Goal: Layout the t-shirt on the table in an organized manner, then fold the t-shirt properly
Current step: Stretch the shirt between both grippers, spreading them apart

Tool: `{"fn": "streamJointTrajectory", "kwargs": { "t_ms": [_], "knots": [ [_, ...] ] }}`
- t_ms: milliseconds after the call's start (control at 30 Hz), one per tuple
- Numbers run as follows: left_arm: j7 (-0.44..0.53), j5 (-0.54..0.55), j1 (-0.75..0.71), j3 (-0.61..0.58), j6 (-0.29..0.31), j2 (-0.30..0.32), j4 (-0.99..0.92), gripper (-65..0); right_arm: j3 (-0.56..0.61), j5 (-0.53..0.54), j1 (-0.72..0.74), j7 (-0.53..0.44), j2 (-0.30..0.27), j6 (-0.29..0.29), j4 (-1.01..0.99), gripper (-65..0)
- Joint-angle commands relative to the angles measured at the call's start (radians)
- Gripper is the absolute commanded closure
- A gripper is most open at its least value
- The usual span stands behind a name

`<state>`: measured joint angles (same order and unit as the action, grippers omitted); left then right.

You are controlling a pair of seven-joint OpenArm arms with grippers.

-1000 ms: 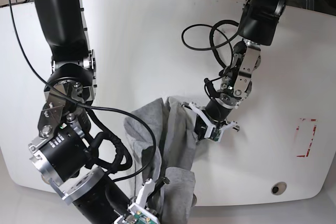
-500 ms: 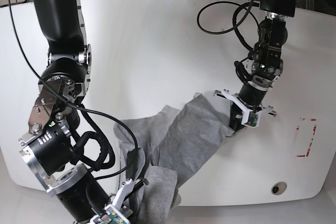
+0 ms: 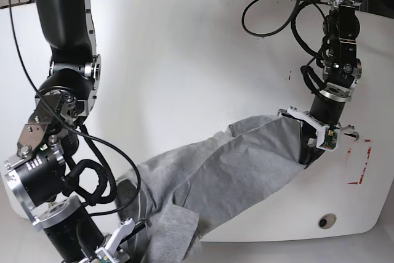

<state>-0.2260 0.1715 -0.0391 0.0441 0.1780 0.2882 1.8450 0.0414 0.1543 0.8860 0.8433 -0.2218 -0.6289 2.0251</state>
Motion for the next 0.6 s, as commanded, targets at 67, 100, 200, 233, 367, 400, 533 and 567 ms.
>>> {"fn": "streamJointTrajectory", "kwargs": {
  "t_ms": [67, 100, 200, 233, 367, 400, 533, 567],
  "knots": [
    [-0.013, 0.007, 0.031, 0.075, -0.013, 0.012, 0.092, 0.0, -0.004, 0.000, 0.071, -0.029, -0.029, 0.017, 0.007, -0.6],
    [-0.022, 0.007, 0.043, 0.086, -0.011, 0.012, 0.104, 0.0, -0.004, 0.000, 0.077, -0.029, -0.034, 0.017, 0.007, -0.6],
    [-0.054, 0.007, 0.080, 0.113, -0.011, 0.012, 0.138, 0.0, -0.004, 0.000, 0.100, -0.029, -0.047, 0.017, 0.007, -0.6],
    [-0.063, 0.007, 0.094, 0.129, -0.011, 0.016, 0.144, 0.0, -0.004, 0.000, 0.109, -0.029, -0.051, 0.017, 0.006, -0.6],
    [-0.094, 0.009, 0.152, 0.173, -0.007, 0.050, 0.147, 0.0, -0.004, 0.000, 0.140, -0.029, -0.051, 0.017, -0.016, -0.6],
    [-0.103, 0.009, 0.167, 0.179, 0.002, 0.055, 0.146, 0.0, -0.004, 0.000, 0.146, -0.029, -0.051, 0.017, -0.020, -0.6],
    [-0.158, 0.010, 0.210, 0.214, 0.054, 0.056, 0.149, 0.0, -0.005, 0.000, 0.150, -0.029, -0.077, 0.017, -0.023, -0.6],
    [-0.172, 0.010, 0.219, 0.227, 0.068, 0.056, 0.149, 0.0, -0.005, 0.000, 0.150, -0.029, -0.081, 0.017, -0.023, -0.6]
  ]
}}
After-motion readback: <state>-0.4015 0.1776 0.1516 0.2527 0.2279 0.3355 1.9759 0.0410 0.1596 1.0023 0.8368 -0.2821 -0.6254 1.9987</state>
